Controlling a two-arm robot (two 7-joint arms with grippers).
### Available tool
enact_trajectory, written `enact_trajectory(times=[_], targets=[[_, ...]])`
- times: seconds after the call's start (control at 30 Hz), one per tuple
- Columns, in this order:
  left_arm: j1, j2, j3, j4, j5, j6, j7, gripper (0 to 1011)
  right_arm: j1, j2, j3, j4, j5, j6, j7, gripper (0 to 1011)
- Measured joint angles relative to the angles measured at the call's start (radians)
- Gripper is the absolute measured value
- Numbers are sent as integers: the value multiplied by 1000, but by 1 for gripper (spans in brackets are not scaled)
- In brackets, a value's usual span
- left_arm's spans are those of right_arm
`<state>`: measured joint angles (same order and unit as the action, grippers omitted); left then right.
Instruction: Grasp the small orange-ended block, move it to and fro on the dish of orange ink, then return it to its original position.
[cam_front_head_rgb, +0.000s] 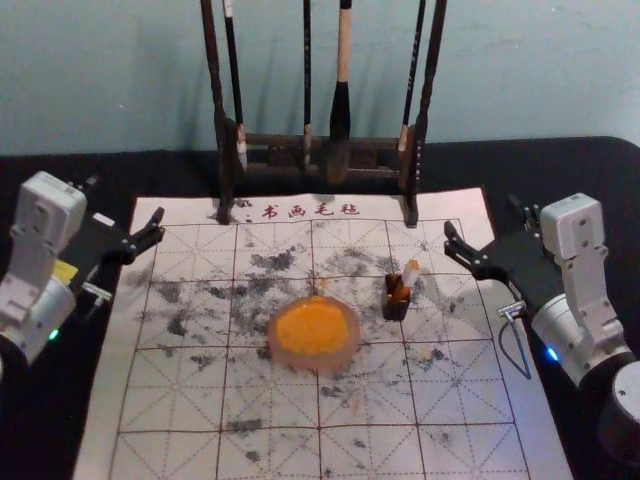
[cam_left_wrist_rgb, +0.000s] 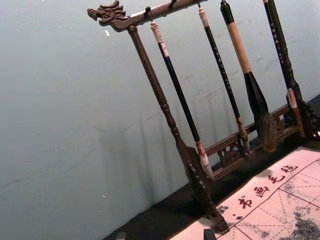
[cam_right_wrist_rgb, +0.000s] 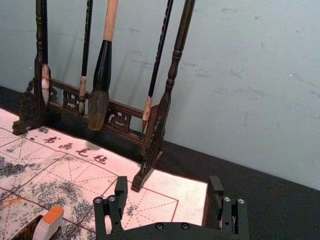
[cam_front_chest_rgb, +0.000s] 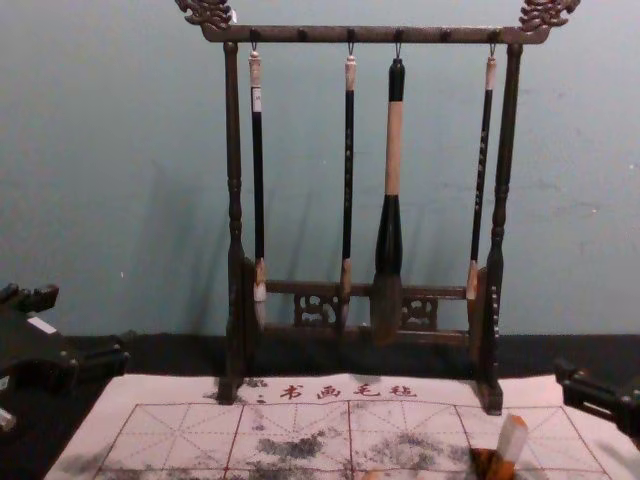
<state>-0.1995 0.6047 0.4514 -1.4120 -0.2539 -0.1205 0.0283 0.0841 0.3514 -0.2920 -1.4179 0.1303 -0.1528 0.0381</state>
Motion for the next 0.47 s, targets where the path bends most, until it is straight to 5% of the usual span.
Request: enact_trajectory(times=[0.47], targets=[[0, 0, 0, 0, 0, 0, 0, 1001, 0, 0, 0, 0, 0, 0, 0, 1000]])
